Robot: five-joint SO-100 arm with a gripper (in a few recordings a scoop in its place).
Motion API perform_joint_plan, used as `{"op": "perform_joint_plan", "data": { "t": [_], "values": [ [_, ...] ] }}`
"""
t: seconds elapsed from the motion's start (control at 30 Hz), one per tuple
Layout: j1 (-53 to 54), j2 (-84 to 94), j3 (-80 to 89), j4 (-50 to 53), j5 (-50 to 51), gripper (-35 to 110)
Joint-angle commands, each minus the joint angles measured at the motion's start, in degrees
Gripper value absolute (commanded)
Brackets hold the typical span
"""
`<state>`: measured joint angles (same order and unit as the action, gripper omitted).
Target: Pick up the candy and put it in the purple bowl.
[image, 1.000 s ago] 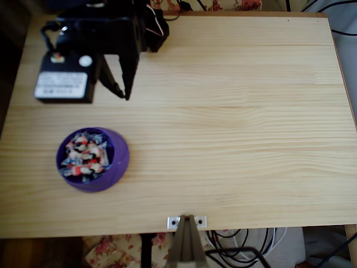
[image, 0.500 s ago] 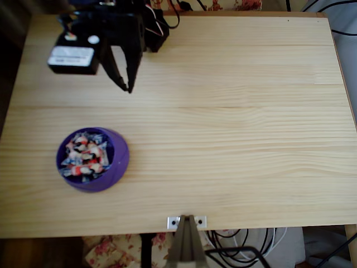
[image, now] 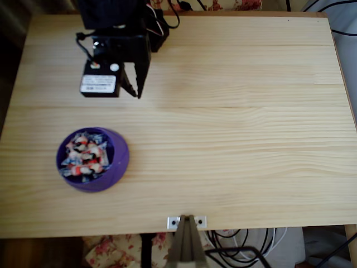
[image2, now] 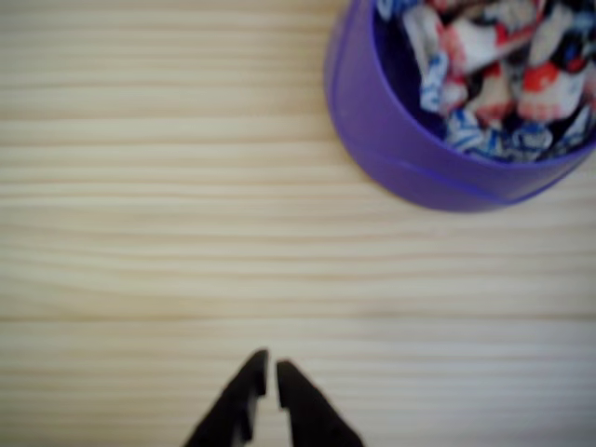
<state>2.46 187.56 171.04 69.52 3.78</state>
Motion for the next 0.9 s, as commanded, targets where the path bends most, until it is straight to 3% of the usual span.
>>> {"op": "perform_joint_plan", "data": {
  "t": [0.0,0.87],
  "values": [
    [0.5,1.4,-0.8,-0.6,0.1,-1],
    [0.3,1.4,-0.8,-0.6,-0.3,3]
  ]
}}
